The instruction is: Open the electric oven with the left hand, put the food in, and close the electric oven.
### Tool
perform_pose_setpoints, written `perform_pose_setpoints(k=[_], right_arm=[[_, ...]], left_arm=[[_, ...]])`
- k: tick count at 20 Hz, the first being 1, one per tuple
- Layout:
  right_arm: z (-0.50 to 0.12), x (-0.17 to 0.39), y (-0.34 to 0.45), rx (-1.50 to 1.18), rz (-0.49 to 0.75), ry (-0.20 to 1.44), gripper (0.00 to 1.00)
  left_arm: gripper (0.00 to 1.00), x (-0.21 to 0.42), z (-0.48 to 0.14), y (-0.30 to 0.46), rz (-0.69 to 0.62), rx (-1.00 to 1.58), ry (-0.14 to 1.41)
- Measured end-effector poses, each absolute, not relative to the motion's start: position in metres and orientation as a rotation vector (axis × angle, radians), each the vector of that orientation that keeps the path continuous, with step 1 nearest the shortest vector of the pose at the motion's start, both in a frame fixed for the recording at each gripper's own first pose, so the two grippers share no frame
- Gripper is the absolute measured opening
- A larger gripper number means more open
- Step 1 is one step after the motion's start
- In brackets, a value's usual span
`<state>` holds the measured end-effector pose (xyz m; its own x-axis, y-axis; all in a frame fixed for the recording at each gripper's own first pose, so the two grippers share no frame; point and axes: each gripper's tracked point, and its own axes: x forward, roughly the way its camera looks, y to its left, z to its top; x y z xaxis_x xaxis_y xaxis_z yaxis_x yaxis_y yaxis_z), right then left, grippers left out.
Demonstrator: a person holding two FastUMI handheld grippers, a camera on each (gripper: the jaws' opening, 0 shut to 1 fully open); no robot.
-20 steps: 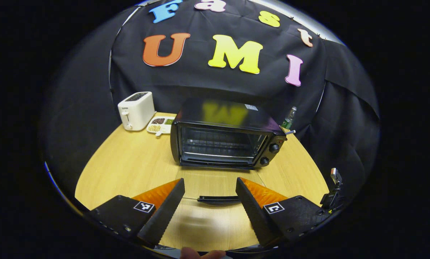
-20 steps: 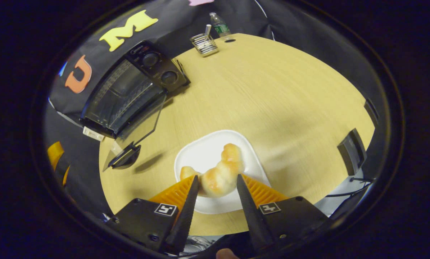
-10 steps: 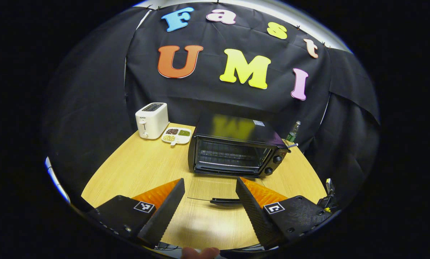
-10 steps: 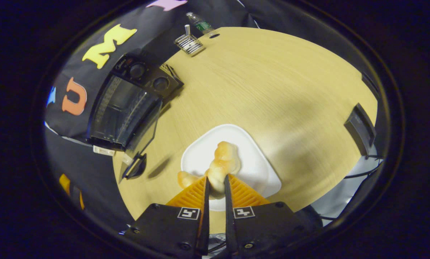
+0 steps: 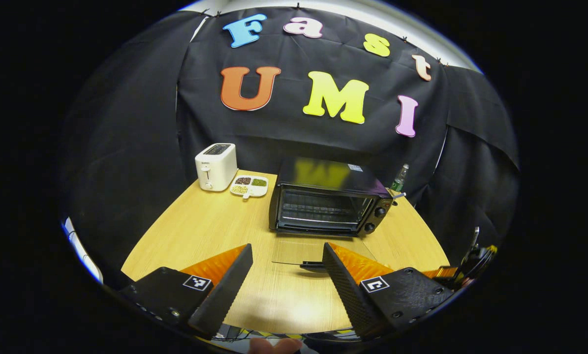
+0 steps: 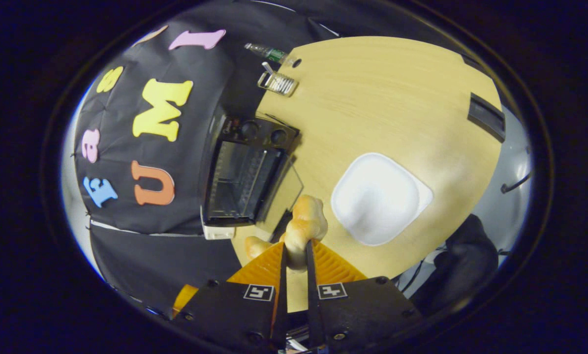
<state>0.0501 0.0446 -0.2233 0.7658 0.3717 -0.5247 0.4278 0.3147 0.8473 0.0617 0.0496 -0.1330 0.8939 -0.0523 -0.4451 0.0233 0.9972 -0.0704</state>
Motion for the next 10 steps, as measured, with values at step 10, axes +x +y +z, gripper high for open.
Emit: perform_pose_setpoints(k=[10], right_arm=[[-0.206, 0.202, 0.097, 1.247, 0.051, 0.646, 0.17]], left_arm=[[0.94, 0.013, -0.128, 0.119, 0.083, -0.078, 0.492]])
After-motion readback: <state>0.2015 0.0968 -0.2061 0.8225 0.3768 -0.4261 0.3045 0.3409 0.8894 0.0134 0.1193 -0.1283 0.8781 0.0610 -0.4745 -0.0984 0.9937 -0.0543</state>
